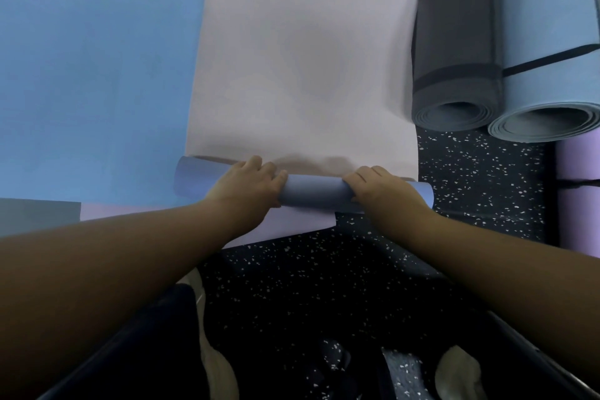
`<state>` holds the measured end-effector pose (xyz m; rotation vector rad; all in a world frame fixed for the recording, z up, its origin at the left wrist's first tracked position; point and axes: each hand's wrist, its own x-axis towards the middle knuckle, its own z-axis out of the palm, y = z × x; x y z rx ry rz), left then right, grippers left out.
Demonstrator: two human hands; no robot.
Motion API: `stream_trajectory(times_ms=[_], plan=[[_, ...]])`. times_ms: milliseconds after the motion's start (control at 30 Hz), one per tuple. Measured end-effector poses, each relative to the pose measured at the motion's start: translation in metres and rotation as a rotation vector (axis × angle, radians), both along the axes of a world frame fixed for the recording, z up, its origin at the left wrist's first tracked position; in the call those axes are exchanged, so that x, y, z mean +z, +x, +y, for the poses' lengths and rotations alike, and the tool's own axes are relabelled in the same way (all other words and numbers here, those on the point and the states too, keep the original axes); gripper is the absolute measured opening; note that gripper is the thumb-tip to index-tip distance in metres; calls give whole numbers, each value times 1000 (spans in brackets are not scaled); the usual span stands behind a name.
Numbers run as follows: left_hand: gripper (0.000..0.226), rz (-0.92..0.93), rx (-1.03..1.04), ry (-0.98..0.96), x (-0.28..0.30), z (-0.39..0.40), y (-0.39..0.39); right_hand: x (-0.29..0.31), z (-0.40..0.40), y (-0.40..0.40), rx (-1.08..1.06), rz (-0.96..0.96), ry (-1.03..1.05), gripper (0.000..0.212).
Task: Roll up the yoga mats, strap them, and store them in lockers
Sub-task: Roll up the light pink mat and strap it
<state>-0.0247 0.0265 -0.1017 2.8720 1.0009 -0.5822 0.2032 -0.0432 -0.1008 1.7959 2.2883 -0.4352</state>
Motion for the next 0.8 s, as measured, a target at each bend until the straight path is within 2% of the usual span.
stream_trajectory(times_ms=[167, 300, 433, 567, 633, 800], plan=[[53, 30, -9, -3, 2, 4, -1, -10, -4, 6, 45, 6, 126, 35], [52, 16, 9, -35, 5, 7, 0, -2, -5, 2, 112, -7, 205, 22], [46, -2, 38, -84, 8, 12, 2, -3, -15, -6, 139, -18, 146, 41], [46, -5, 64, -126, 9, 18, 4, -6, -22, -10, 66, -67, 21, 79], [48, 5, 71, -135, 10, 18, 4, -10, -24, -12, 51, -64, -6, 90], [46, 25, 45, -104, 14, 21, 6, -15, -29, -16, 27, -42, -23, 79]])
